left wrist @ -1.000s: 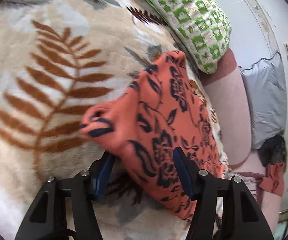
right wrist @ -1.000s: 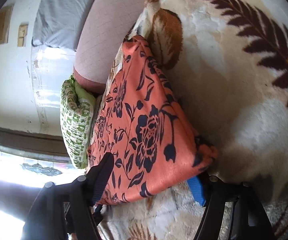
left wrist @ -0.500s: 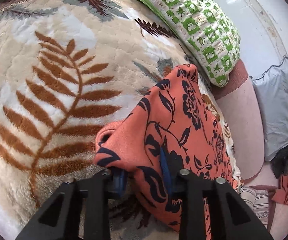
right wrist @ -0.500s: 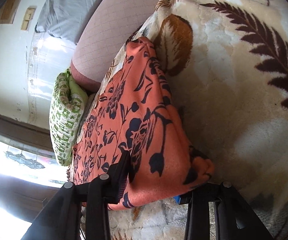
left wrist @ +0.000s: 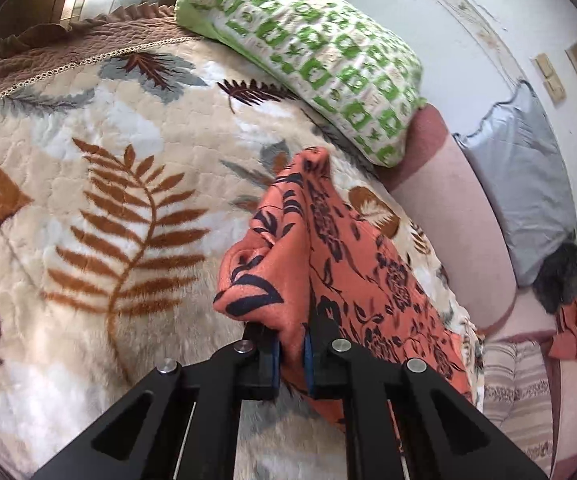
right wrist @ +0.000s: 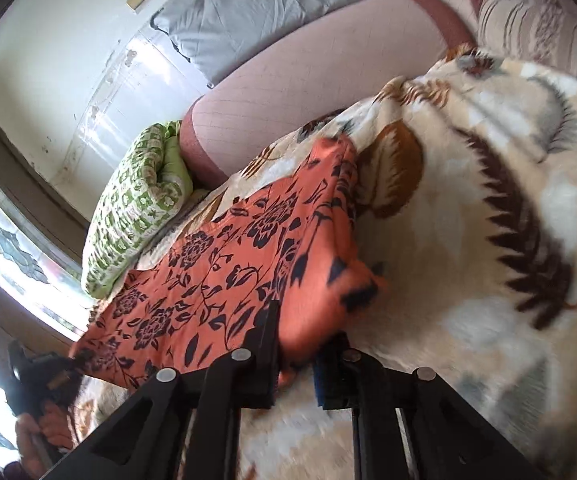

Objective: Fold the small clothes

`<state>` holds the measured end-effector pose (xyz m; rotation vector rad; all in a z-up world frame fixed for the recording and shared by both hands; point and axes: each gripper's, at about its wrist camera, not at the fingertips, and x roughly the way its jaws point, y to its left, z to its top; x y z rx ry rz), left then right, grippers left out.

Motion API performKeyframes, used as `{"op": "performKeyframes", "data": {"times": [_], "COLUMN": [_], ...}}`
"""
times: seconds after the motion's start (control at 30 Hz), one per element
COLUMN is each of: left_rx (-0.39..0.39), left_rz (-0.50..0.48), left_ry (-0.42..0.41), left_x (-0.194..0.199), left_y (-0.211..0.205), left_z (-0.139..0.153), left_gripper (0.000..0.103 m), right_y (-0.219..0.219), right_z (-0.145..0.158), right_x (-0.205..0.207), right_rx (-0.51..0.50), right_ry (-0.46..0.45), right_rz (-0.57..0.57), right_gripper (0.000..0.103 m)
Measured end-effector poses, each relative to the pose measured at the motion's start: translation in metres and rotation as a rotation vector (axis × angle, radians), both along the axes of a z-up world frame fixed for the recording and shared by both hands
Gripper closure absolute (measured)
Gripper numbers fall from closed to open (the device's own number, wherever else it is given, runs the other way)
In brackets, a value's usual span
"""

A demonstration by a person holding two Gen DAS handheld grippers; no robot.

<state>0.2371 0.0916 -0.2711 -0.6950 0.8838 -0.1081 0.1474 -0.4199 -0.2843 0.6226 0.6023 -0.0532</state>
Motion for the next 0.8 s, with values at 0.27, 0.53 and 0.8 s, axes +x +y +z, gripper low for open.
{"op": "performKeyframes", "data": {"times": [0.27, 0.53, 0.8], "left_rx": [-0.016, -0.017, 0.0], "left_rz": [-0.007, 0.016, 0.023], "left_ry": [0.1, 0.174, 0.156], "left_x": [-0.03, -0.065, -0.045], "left_y": [0.011, 0.015, 0.002], "left_z": [-0.013, -0.034, -0.039], "left_gripper": [0.093, 0.057, 0.03], "right_y": [-0.039, -0.078, -0.07], "right_z": [0.006, -0.044, -0.066], "right_x": [-0.061, -0.056, -0.007], "right_rx": [0.137, 0.585, 0.606], "right_ry": [0.041, 0.074, 0.09], "right_rz": [-0.032, -0.023, -0.055], "right_gripper": [0.099, 0.054, 0.026]}}
